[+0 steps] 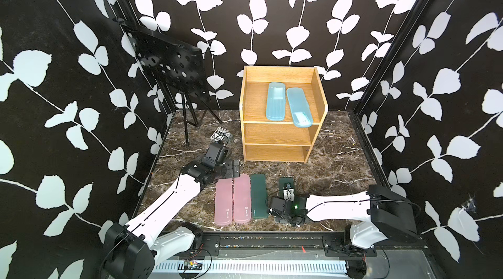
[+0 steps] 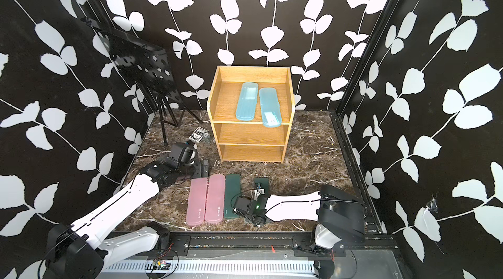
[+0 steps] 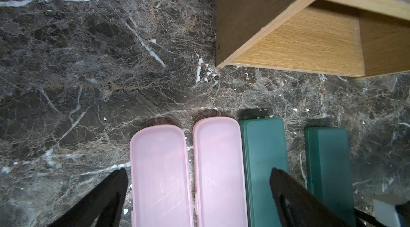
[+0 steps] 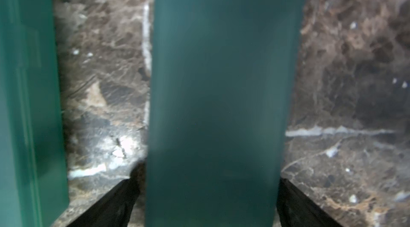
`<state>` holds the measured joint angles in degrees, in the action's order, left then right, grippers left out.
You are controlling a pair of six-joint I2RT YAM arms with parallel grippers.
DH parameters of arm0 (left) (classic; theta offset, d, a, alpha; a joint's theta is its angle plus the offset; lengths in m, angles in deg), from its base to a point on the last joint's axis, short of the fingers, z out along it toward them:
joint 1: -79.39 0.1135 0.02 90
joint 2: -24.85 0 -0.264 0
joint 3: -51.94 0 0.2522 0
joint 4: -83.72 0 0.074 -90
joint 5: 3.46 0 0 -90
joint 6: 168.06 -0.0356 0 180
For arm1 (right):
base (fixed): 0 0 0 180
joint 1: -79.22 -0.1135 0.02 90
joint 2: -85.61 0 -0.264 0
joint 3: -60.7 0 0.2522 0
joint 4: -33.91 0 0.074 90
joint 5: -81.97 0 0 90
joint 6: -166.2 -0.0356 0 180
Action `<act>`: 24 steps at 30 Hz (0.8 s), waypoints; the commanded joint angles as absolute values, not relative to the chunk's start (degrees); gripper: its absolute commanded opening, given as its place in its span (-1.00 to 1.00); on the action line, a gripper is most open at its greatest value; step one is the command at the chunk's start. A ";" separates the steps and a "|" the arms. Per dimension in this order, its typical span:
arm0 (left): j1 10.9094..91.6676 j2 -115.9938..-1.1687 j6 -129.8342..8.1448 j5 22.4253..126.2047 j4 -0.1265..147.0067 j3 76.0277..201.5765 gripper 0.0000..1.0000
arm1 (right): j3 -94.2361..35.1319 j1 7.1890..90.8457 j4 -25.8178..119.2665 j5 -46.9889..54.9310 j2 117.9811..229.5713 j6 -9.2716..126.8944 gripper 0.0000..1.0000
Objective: Place the pencil cases on the shelf according to color
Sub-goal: Pick up the pencil case from the center of the board.
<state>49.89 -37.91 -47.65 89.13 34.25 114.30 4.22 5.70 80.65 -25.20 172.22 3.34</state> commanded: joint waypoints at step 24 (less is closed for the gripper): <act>49.77 -33.43 -47.85 90.75 31.00 114.70 0.97 | 5.89 2.09 86.44 -35.68 158.30 3.79 0.17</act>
<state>49.89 -35.12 -47.63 89.48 33.12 114.27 8.04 2.67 81.59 -30.55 164.40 2.13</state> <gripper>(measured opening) 0.987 0.706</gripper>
